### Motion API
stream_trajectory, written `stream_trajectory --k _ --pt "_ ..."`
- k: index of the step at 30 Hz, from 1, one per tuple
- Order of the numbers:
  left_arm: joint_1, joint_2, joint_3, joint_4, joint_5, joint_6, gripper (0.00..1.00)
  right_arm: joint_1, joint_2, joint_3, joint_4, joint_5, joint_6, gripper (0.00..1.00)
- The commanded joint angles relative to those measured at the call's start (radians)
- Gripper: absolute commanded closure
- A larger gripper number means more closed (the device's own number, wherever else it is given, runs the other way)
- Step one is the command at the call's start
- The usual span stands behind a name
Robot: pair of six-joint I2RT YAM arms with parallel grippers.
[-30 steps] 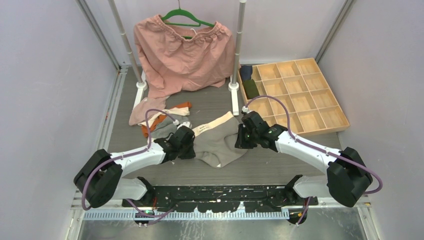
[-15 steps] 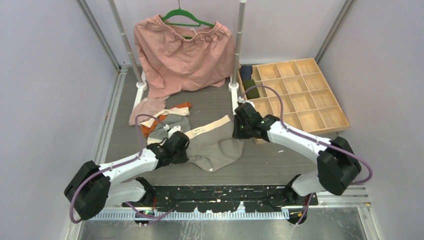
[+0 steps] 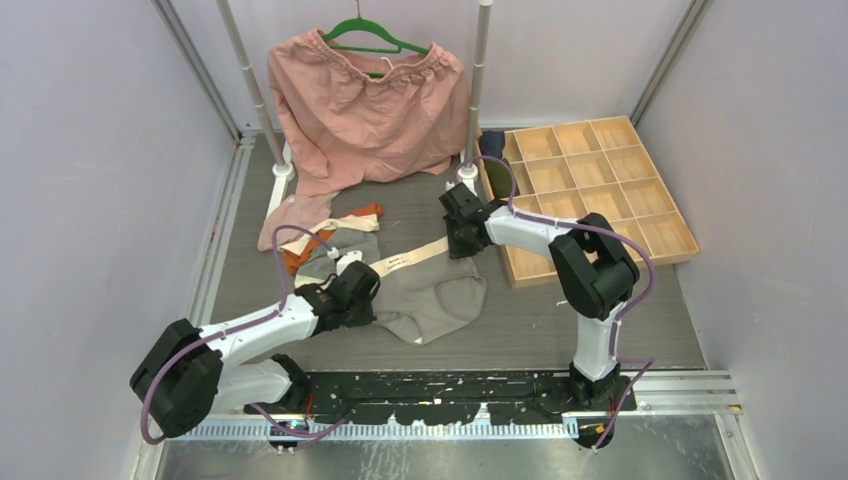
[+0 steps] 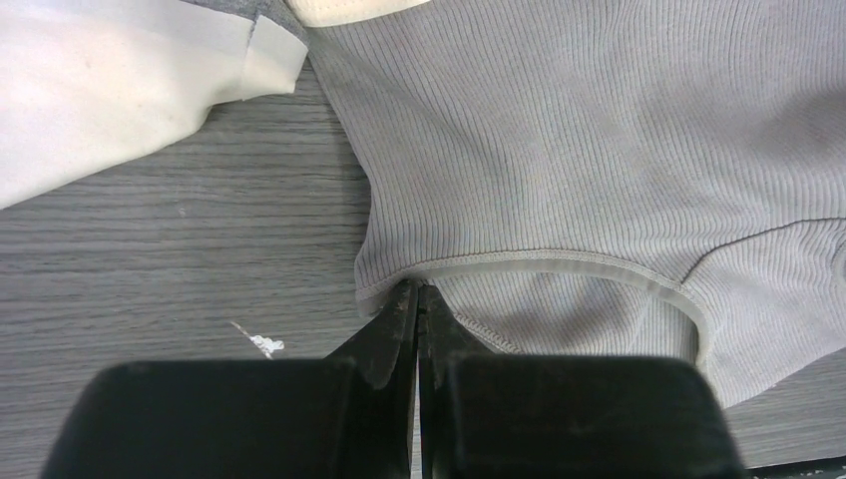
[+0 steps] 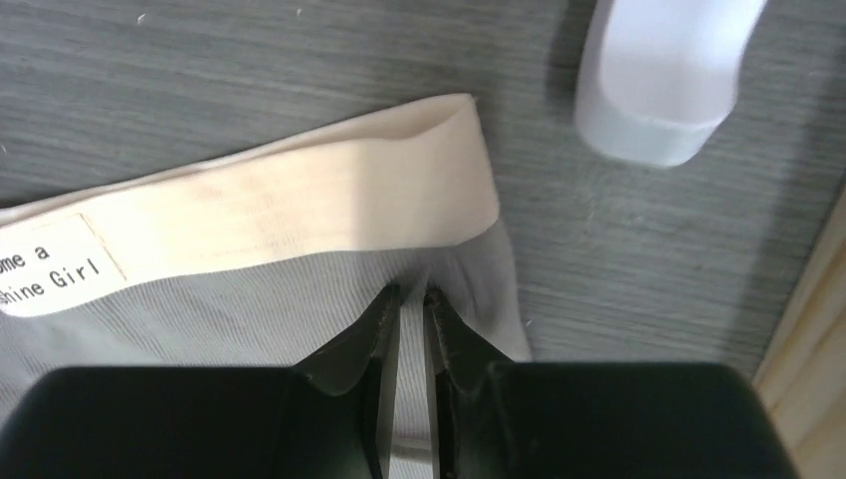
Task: Roll the underwear
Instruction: Flatten out the underwear at the center of the board.
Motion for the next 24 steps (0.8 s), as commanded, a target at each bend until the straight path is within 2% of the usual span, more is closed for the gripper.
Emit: stream_trajectory --k 1,16,24 --pt "0.001 0.019 0.02 -0.07 -0.045 0.026 0.99 -0.028 0.011 0.059 -0.031 0.024 -0.032 0.79" --pt "0.01 0.128 0.084 -0.047 -0.03 0.082 0.99 -0.077 -0.233 -0.274 -0.053 0.109 0.092 0.8" --pt "0.018 0.179 0.217 -0.095 -0.062 0.187 0.97 -0.076 -0.386 -0.278 -0.088 0.148 0.086 0.78"
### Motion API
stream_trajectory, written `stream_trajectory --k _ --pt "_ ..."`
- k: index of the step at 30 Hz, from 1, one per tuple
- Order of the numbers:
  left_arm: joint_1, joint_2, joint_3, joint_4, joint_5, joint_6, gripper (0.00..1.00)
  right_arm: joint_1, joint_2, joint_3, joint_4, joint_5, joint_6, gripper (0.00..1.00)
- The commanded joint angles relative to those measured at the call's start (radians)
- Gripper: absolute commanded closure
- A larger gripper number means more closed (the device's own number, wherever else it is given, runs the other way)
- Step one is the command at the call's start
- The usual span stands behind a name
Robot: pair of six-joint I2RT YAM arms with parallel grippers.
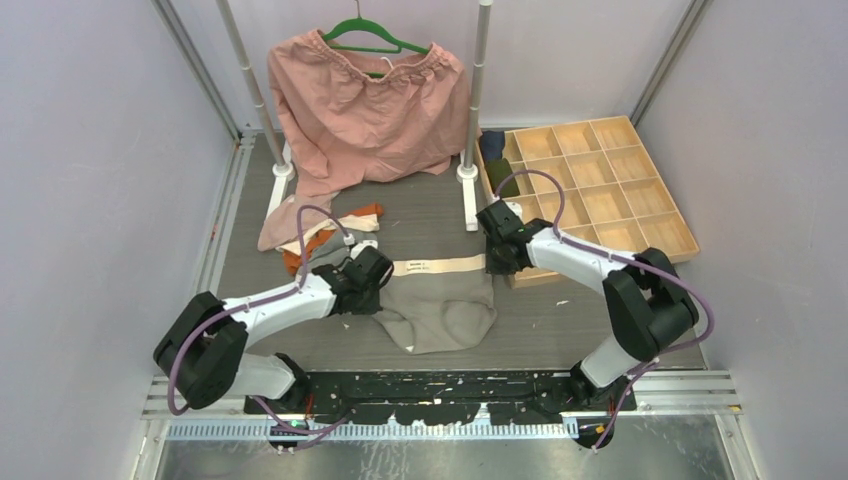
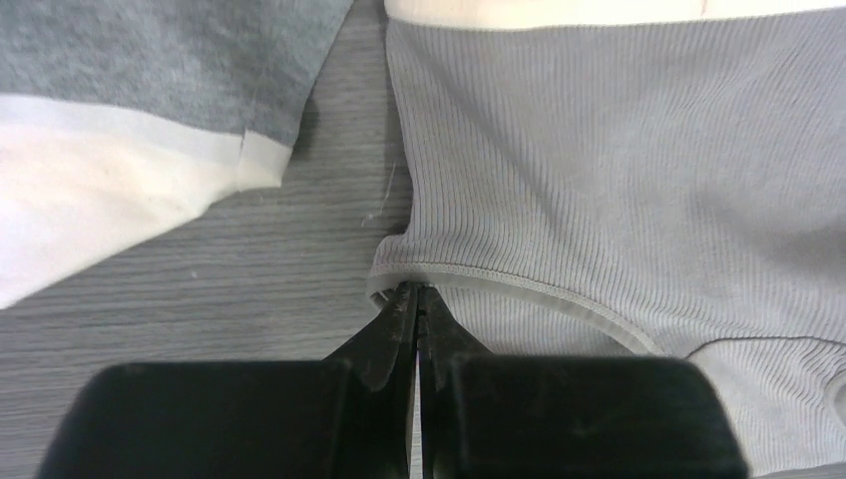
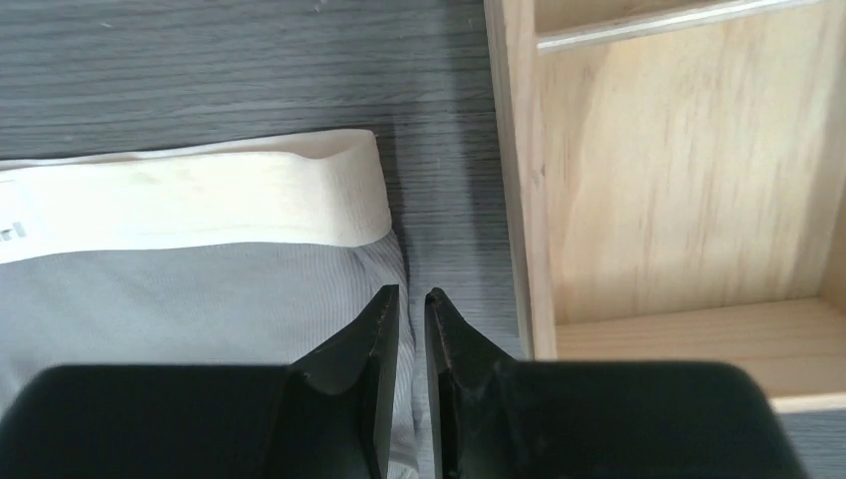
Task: Roll the underwear
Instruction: Flatten out the underwear at the center of the board.
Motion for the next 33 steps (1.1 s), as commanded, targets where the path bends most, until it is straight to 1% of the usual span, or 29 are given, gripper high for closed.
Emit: stream_trajectory --k 1,4,7,9,11,15,17,20,24,26,29,33 --pt "0.012 0.015 0.096 -0.05 -0.042 0.094 0.96 -0.004 -0.111 0.014 -0.005 0.023 -0.001 0.77" --pt "0.012 -0.011 0.132 -0.046 -0.002 0.133 0.9 -0.004 -0.178 -0.002 0.028 -0.056 -0.013 0.76" --pt "0.011 -0.074 0.132 -0.018 0.074 0.148 0.84 -0.004 -0.232 -0.02 0.061 -0.138 -0.018 0.75" --pt "0.006 -0.122 0.113 0.009 0.117 0.144 0.81 -0.004 -0.236 -0.021 0.087 -0.208 -0.022 0.75" --pt "-0.007 -0.158 0.078 0.054 0.165 0.129 0.8 -0.004 -0.211 -0.012 0.1 -0.26 -0.021 0.75" --pt "-0.054 -0.162 -0.018 0.175 0.245 0.091 0.88 -0.005 -0.139 0.022 0.107 -0.248 -0.015 0.76" --pt "-0.075 -0.143 -0.049 0.22 0.25 0.081 0.92 -0.004 -0.116 0.033 0.112 -0.246 -0.014 0.76" --pt "-0.093 -0.11 -0.082 0.283 0.283 0.069 0.95 -0.003 -0.076 0.056 0.113 -0.245 -0.016 0.76" --pt "-0.098 -0.058 -0.089 0.275 0.263 0.062 0.98 -0.005 -0.009 0.094 0.11 -0.237 -0.026 0.76" --pt "-0.099 -0.05 -0.09 0.261 0.262 0.057 0.98 -0.003 0.029 0.114 0.108 -0.228 -0.03 0.77" --pt "-0.103 -0.051 -0.094 0.217 0.221 0.04 0.99 -0.003 0.082 0.135 0.118 -0.209 -0.039 0.76" --pt "-0.103 -0.051 -0.102 0.151 0.19 0.009 0.99 -0.004 0.151 0.161 0.076 -0.108 -0.06 0.76"
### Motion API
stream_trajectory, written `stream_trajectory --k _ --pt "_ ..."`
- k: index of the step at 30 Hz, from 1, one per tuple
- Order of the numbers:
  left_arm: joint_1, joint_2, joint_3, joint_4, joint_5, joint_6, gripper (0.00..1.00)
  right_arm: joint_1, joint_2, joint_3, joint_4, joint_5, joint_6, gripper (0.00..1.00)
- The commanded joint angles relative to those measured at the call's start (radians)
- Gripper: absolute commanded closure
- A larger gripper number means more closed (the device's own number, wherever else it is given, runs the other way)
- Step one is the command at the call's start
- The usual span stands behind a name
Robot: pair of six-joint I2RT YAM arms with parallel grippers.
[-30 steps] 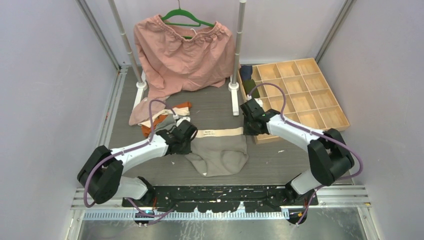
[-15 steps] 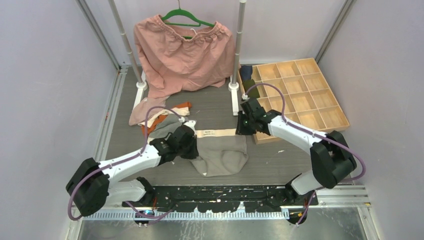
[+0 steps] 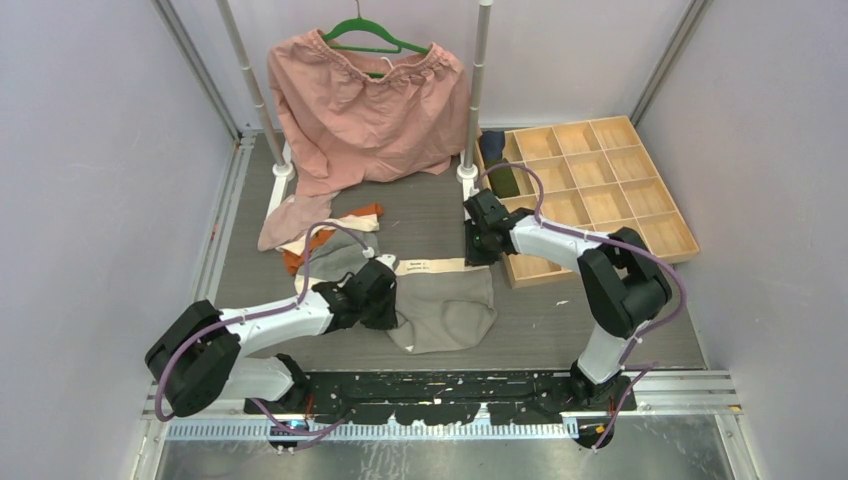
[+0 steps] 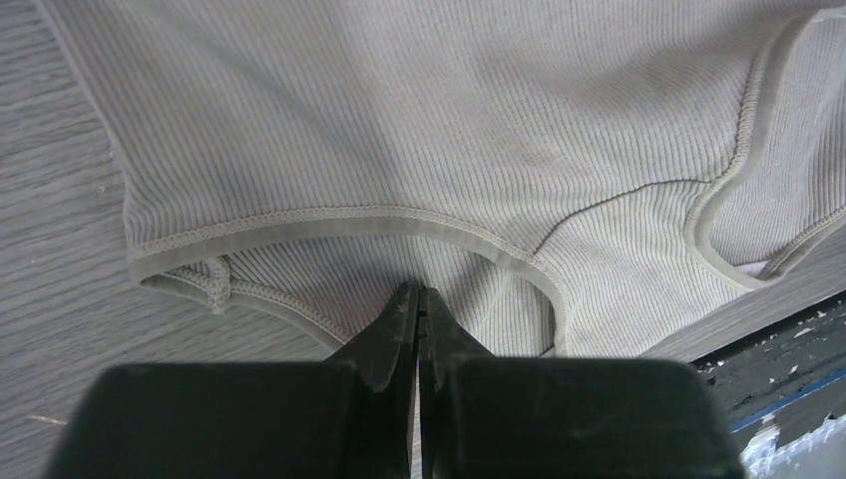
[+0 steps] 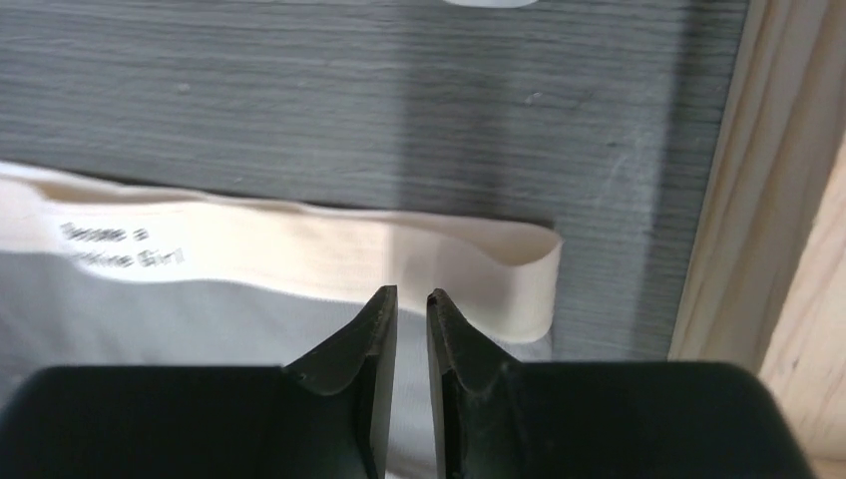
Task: Roll the underwear
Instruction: Flatten out the underwear at the center of the board.
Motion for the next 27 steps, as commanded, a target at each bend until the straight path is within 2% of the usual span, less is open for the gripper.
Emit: stream_trajectory --k 1,7,11,19,23,27 --pt "-0.004 -0.001 -0.009 -0.06 -0.052 -0.046 0.99 -0.001 0.049 0.043 -0.026 0.115 -0.034 0.76" --pt "-0.004 0.001 -0.003 -0.143 -0.105 -0.077 0.99 -0.003 0.045 0.021 -0.071 0.242 -0.037 0.76" --pt "-0.005 0.02 0.016 -0.191 -0.137 -0.083 0.99 -0.003 0.016 0.003 -0.086 0.256 -0.029 0.74" --pt "-0.004 0.026 0.032 -0.243 -0.175 -0.107 0.99 -0.002 -0.102 -0.056 -0.083 0.181 -0.023 0.68" --pt "-0.004 -0.015 0.033 -0.234 -0.172 -0.099 0.99 -0.003 -0.189 -0.083 -0.074 0.132 -0.017 0.61" --pt "0.005 -0.045 0.098 -0.306 -0.238 -0.071 0.99 -0.003 -0.265 -0.108 -0.09 0.111 0.013 0.52"
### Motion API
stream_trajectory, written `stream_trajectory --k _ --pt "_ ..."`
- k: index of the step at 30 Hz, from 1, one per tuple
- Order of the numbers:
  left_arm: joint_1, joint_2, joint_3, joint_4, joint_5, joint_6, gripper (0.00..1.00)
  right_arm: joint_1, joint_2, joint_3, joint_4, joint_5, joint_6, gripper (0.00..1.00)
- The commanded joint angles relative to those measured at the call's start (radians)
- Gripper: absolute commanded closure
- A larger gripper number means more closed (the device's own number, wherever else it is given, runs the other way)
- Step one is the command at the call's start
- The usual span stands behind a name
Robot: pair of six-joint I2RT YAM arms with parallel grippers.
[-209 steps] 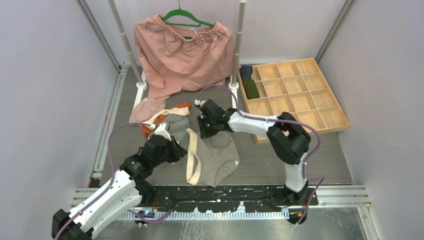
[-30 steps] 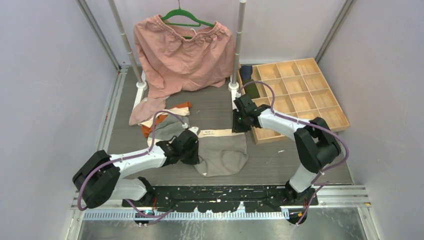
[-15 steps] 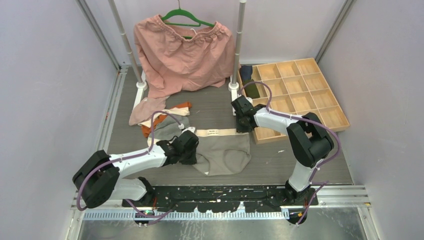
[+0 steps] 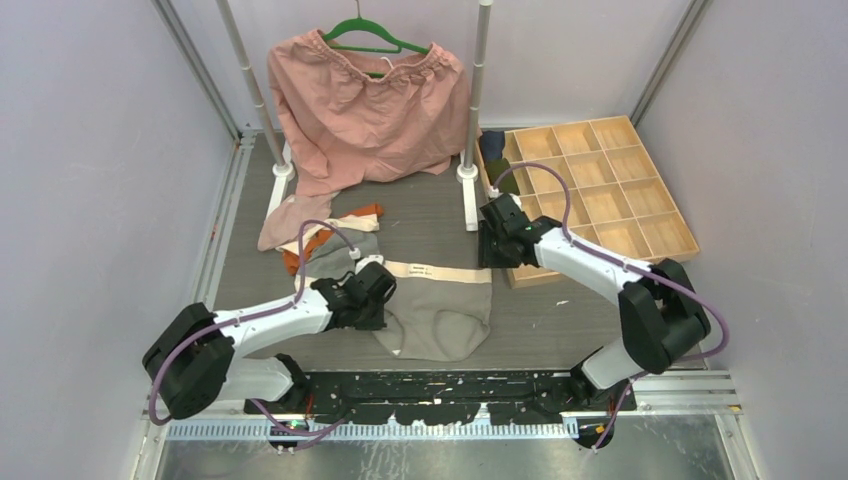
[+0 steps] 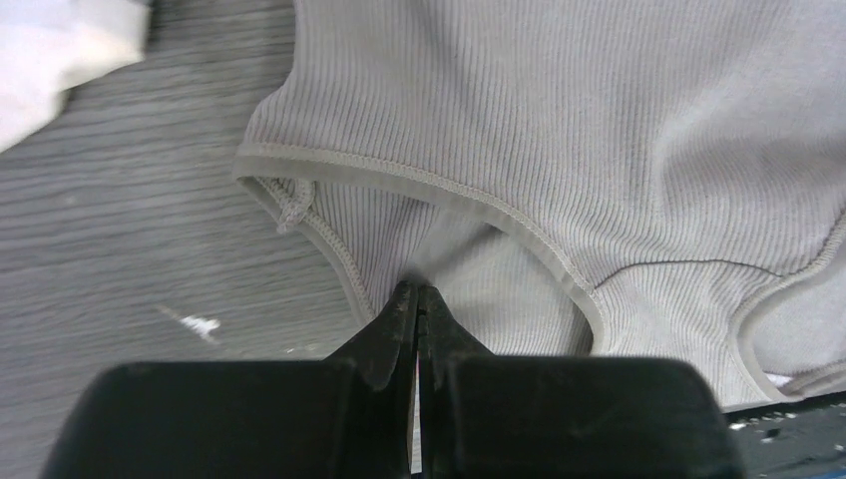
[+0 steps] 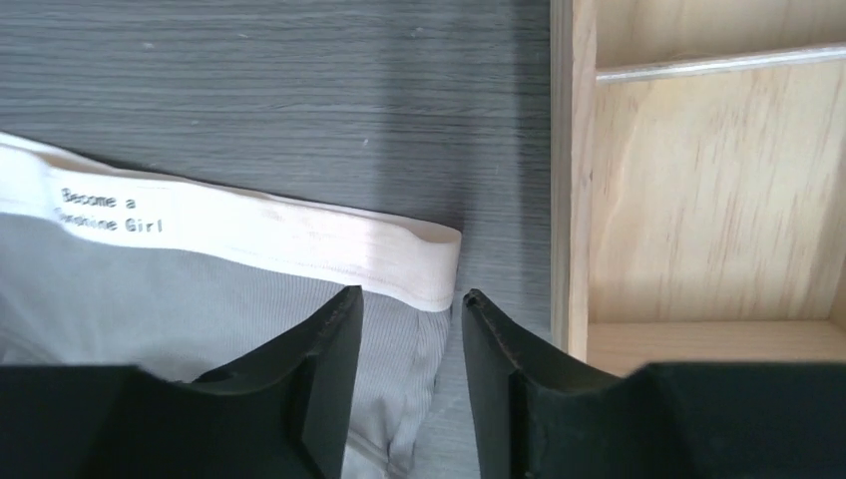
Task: Roll the underwear
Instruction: Flatten out the underwear at the center of the board.
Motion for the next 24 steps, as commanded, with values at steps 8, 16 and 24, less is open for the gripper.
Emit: stream_trajectory --k 8,16,24 --pt "0.034 -0.059 0.137 -0.168 -0.135 0.088 0.94 -0.004 -0.137 -0.113 0.046 -0.072 0.113 0.39" --pt "0.034 -0.248 0.139 -0.151 -0.121 0.137 0.89 -0.019 -0.016 -0.07 0.063 -0.044 0.099 0.39" --pt "0.034 -0.364 0.075 -0.102 -0.104 0.142 0.84 -0.032 0.069 -0.048 0.071 -0.026 0.08 0.41"
